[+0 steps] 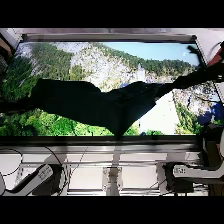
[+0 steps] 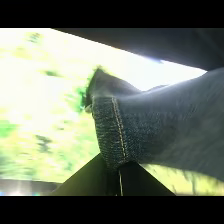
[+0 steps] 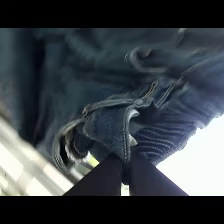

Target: Fold the clothes and pants, and hang the long-sleeved shirts on hangers.

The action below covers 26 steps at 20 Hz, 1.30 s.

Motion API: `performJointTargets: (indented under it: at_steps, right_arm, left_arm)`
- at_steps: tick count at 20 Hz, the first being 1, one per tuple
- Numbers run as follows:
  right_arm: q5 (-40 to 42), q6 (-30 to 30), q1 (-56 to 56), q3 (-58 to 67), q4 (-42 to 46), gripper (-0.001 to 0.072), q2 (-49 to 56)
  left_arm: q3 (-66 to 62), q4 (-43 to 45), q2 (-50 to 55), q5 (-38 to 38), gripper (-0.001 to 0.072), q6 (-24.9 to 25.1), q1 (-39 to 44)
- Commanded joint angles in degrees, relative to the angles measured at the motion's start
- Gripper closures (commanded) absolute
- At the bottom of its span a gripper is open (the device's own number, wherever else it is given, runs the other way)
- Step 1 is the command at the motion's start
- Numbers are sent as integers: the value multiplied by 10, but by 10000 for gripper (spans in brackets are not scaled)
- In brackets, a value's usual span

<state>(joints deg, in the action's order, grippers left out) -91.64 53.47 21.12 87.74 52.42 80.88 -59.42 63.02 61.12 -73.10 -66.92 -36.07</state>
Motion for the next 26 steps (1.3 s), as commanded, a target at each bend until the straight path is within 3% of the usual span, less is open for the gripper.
performJointTargets:
  at_steps: [1, 6, 9, 11, 13, 15, 19, 22, 24, 26]
  right_arm:
    - [33, 38, 74, 1, 3, 701, -34]
    - [130, 115, 140, 48, -39, 702, -44]
    - [215, 165, 146, 110, -42, 704, -37]
    - [222, 203, 145, 183, -65, 705, -2]
    - [204, 250, 146, 274, -117, 705, 55]
    - [190, 286, 146, 344, -158, 705, 100]
    - [124, 283, 177, 336, -161, 703, 98]
    - [-9, 279, 209, 308, -88, 703, 95]
    - [-83, 257, 208, 264, -2, 702, 95]
    - [-106, 236, 202, 217, 39, 703, 93]
  left_arm:
    - [-49, 17, -10, 5, 683, -11, -87]
    - [-176, 25, 14, 45, 684, -81, -118]
    - [-276, 8, 67, 51, 684, -137, -118]
    - [-358, -29, 120, 35, 684, -182, -118]
    - [-454, -93, 186, -16, 685, -203, -115]
    - [-542, -100, 244, -79, 684, -217, -109]
    - [-577, -58, 272, -130, 684, -198, -119]
    - [-565, 50, 281, -206, 683, -173, -120]
    - [-522, 46, 283, -223, 683, -170, -118]
    - [-476, 47, 282, -236, 684, -156, -102]
